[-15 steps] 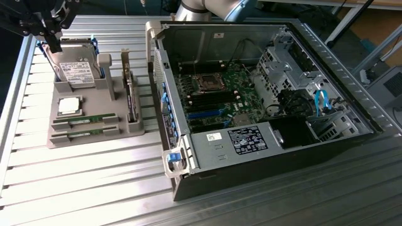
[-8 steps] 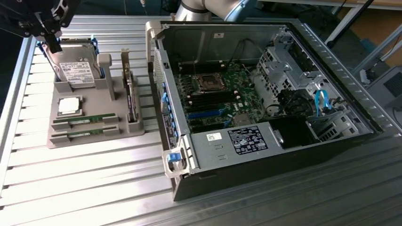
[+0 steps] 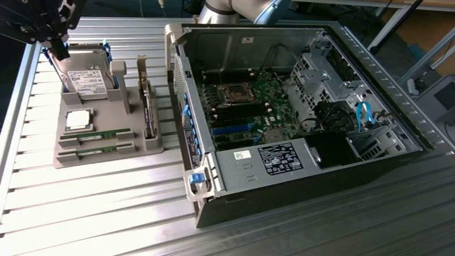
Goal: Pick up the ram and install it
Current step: 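Pick up the ram and move it above insertion slot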
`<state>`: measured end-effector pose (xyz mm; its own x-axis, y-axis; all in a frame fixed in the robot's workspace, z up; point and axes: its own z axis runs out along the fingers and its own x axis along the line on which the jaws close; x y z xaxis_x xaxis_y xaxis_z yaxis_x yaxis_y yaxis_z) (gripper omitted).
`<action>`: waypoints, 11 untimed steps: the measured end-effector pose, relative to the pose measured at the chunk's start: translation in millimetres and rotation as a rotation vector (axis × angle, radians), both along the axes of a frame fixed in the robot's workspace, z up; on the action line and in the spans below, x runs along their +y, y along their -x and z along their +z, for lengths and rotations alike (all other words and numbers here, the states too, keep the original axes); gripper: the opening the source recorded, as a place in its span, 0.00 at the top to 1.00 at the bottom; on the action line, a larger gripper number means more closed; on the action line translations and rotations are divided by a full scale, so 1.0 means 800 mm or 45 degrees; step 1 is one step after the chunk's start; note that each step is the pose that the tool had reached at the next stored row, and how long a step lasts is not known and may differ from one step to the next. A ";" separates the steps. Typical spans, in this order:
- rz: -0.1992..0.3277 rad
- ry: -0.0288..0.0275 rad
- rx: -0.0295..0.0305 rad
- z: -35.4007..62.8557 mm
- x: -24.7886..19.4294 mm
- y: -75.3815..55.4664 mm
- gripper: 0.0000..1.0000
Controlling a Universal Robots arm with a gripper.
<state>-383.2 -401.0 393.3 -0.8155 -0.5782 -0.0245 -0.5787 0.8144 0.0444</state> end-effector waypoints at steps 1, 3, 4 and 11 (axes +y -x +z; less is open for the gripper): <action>0.021 0.0001 0.0001 0.000 0.0000 0.000 0.90; 0.072 0.0001 0.0000 0.000 0.0000 0.000 0.90; 0.097 0.0001 0.0001 0.000 0.0000 0.000 0.90; 0.259 0.0000 0.0000 0.000 0.0000 0.000 0.90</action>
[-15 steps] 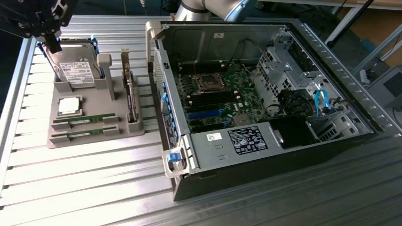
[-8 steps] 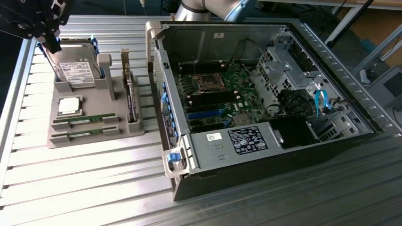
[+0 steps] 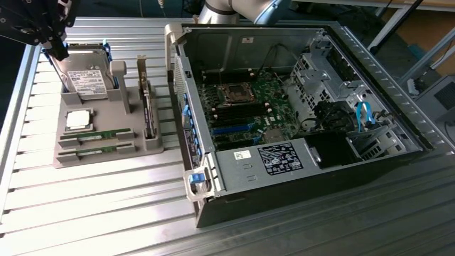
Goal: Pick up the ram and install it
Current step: 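Pick up the ram and move it above insertion slot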
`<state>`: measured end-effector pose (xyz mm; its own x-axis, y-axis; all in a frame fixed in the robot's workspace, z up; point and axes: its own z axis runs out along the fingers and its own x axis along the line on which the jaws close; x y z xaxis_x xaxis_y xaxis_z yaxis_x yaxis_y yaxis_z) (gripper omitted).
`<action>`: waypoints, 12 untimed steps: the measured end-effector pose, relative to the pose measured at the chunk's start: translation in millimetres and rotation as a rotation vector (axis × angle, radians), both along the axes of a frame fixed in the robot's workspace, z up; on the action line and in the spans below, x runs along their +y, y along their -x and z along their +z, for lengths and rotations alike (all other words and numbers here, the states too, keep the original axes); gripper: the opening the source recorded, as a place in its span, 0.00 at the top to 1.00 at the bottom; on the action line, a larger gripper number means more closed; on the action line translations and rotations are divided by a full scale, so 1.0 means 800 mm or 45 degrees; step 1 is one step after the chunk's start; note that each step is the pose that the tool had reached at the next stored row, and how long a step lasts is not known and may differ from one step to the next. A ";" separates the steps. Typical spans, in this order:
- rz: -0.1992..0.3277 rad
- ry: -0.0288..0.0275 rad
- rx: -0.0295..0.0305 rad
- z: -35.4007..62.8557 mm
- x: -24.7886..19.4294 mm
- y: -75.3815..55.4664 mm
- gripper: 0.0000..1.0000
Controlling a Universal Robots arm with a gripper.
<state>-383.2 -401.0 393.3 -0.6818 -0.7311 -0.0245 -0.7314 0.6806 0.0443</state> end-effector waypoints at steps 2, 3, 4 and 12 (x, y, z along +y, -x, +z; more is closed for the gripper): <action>0.056 0.0000 0.0000 0.000 0.0000 0.000 0.90; 0.078 0.0000 0.0000 0.000 0.0000 0.000 0.90; 0.099 0.0000 0.0000 0.000 0.0000 0.000 0.90; 0.275 0.0001 0.0000 0.000 0.0000 0.000 0.90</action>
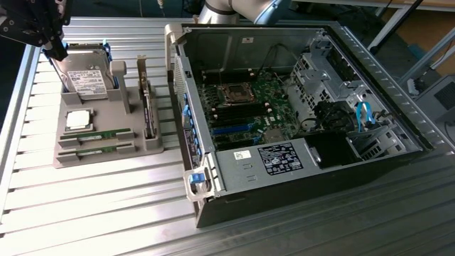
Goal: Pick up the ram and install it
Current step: 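Pick up the ram and move it above insertion slot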
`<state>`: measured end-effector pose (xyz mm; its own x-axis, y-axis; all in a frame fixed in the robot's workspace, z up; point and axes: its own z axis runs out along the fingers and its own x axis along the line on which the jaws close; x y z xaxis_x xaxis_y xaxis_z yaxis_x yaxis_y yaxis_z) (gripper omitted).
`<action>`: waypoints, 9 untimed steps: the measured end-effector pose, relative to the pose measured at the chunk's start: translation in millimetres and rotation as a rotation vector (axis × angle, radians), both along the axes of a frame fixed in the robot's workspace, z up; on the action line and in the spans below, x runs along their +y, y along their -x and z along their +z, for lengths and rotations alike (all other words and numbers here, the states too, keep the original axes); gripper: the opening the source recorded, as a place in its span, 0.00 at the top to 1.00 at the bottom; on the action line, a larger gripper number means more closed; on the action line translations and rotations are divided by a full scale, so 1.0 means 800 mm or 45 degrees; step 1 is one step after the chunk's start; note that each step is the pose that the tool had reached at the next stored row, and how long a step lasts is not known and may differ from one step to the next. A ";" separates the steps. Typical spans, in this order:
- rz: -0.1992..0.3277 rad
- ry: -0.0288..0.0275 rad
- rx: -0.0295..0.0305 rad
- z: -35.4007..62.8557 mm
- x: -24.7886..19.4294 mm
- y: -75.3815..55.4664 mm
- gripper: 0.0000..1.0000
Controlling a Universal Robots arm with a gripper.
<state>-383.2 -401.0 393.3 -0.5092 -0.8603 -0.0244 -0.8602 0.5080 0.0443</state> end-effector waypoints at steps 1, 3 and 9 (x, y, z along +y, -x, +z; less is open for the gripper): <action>0.026 0.0000 0.0000 0.000 0.0000 0.000 0.90; 0.075 0.0000 0.0000 0.000 0.0000 0.000 0.90; 0.210 -0.0001 0.0000 0.000 0.0000 0.000 0.90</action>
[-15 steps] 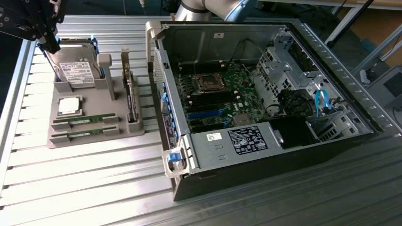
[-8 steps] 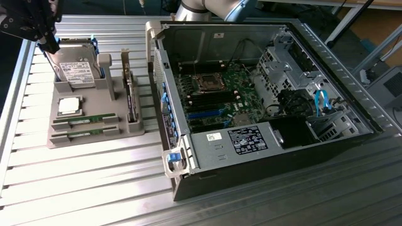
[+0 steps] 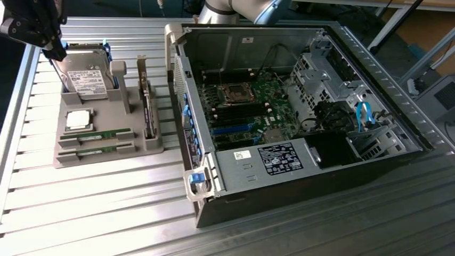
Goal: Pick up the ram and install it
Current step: 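Pick up the ram and move it above insertion slot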
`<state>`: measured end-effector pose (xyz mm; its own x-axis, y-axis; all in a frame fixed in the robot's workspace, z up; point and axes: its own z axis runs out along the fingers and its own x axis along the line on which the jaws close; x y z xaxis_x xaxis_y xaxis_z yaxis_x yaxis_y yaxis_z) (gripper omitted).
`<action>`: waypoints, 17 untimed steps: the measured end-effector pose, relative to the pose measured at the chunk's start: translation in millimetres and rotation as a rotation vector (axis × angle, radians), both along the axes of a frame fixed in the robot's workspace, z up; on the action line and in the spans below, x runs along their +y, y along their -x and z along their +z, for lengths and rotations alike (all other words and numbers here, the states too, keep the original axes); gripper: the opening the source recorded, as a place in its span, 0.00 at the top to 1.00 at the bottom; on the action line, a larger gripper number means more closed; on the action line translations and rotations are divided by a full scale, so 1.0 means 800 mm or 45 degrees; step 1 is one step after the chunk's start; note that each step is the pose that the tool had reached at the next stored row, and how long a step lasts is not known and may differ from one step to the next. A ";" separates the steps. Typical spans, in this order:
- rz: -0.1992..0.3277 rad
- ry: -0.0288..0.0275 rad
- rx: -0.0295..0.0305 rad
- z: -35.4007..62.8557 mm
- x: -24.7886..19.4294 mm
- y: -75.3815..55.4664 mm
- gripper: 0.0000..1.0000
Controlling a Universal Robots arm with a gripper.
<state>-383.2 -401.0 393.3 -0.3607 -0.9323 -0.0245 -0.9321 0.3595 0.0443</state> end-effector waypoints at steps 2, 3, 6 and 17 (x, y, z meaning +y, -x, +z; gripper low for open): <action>0.051 0.0001 0.0001 0.000 0.0000 0.000 0.90; 0.080 0.0001 0.0001 0.000 0.0000 0.000 0.90; 0.184 0.0000 0.0000 0.000 0.0000 0.000 0.90; 0.435 0.0001 0.0000 0.000 0.0000 0.000 0.90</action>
